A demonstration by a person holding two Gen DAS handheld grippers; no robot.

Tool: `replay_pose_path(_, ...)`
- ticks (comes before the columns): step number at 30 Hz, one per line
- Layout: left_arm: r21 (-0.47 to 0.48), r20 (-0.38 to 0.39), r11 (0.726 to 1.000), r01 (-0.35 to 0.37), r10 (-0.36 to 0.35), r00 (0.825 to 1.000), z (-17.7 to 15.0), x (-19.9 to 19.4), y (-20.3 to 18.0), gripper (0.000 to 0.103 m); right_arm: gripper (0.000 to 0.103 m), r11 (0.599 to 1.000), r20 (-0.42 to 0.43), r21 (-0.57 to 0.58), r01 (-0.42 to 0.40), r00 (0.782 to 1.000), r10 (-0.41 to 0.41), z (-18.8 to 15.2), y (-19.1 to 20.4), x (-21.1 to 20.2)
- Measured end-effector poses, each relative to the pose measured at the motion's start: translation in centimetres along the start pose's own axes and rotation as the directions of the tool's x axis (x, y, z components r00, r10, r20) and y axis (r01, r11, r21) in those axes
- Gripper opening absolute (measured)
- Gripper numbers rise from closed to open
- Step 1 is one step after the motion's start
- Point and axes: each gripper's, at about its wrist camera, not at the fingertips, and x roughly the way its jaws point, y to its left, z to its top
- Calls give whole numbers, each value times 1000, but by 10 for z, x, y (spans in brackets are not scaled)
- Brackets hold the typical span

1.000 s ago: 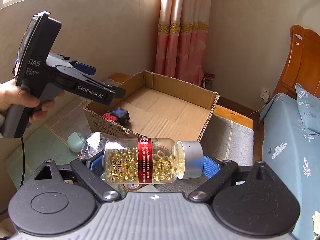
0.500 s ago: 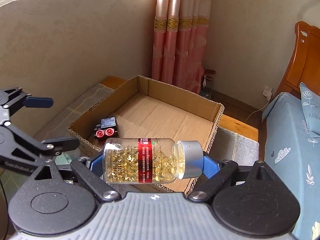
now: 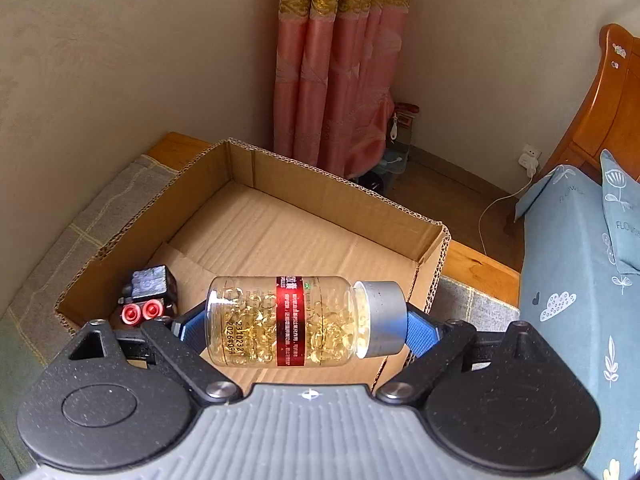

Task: Organize rigid objects
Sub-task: 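Carry both items into the cardboard box and open both tools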

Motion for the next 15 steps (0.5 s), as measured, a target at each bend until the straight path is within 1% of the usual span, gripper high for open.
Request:
replay_pose_path(2,-11,3,1000,15,-15,1000,-2,-1,1,102,96,1000,-16,-5,10,1000,-10,9,-3,7)
replay_pose_path(4,-18,2,1000,22,-22,1000,-3,0,2,102,96,1000,-5,-12,21,1000,-22,16,-5,10)
replay_pose_path(6,-21,-3,1000,21,-21,1000,-4,-1,2,102,103,999,13,-16,43,999,-43,21,-7,11)
replay_pose_path(7,-22,-6,1000,22,-22,1000,-5,-1,2,102,103,998,24,-15,54,998,-54,23,-7,10)
replay_pose_path(15,-26,-8,998,50,-50,999,-7,-2,-2,102,103,999,31,-12,35,999,-35,18,-12,-8)
